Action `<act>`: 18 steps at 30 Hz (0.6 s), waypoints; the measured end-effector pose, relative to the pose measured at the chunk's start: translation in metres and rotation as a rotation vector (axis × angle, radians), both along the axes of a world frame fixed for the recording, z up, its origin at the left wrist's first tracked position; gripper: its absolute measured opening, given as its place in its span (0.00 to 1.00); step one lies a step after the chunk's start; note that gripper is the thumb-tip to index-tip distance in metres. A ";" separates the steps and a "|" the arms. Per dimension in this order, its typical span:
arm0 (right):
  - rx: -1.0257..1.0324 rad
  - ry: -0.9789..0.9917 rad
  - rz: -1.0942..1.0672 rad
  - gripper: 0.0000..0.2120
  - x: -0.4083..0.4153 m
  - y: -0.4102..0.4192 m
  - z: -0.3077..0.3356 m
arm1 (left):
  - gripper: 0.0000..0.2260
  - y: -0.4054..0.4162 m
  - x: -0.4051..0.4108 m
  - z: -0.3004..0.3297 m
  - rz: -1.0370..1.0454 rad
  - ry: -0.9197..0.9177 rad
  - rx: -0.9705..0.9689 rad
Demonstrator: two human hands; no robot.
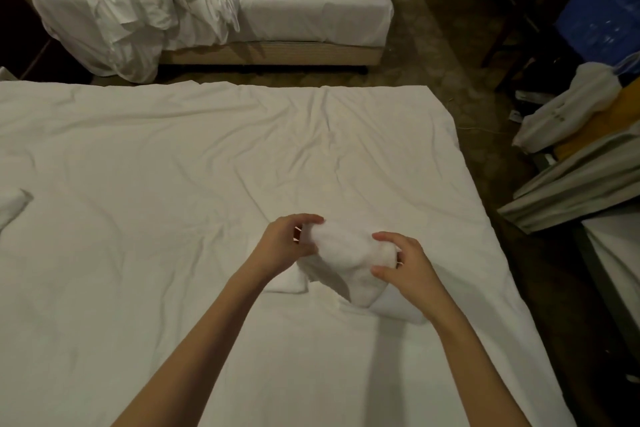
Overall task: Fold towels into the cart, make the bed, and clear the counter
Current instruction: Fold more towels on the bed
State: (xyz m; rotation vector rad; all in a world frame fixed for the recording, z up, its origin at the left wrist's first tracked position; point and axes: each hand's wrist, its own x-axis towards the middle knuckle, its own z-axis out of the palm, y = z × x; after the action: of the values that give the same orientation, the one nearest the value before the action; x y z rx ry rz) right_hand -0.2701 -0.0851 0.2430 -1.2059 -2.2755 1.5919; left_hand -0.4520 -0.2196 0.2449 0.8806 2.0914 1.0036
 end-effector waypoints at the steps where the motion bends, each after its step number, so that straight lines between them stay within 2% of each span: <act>1: 0.042 -0.026 -0.010 0.22 -0.002 -0.001 -0.003 | 0.19 0.001 0.000 -0.004 0.015 0.063 -0.011; 5: 0.071 -0.110 -0.040 0.12 -0.009 -0.007 -0.013 | 0.13 -0.006 -0.002 -0.022 0.019 0.233 -0.096; 8: 0.092 -0.114 -0.007 0.05 -0.011 -0.012 -0.018 | 0.09 -0.016 -0.006 -0.038 0.013 0.291 -0.115; 9: 0.102 -0.081 0.013 0.08 -0.009 -0.012 -0.019 | 0.09 -0.020 -0.008 -0.041 0.025 0.254 -0.088; 10: 0.080 -0.028 0.016 0.09 -0.008 -0.010 -0.020 | 0.10 -0.026 -0.009 -0.042 0.052 0.141 -0.050; 13: -0.161 0.145 -0.014 0.04 -0.011 -0.016 -0.024 | 0.12 -0.040 -0.008 -0.048 0.095 -0.375 0.117; 16: -0.236 0.157 -0.023 0.03 -0.026 -0.030 -0.052 | 0.16 -0.045 -0.003 -0.079 0.238 -0.516 0.139; 18: -0.353 0.153 -0.014 0.15 -0.033 -0.042 -0.080 | 0.13 -0.046 -0.001 -0.102 0.311 -0.522 0.077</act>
State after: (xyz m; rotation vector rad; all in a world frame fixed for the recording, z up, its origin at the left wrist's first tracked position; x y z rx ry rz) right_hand -0.3035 -0.1269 0.1630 -1.1159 -1.9444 2.0649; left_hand -0.4534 -0.2657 0.1426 0.2777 1.7706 1.3177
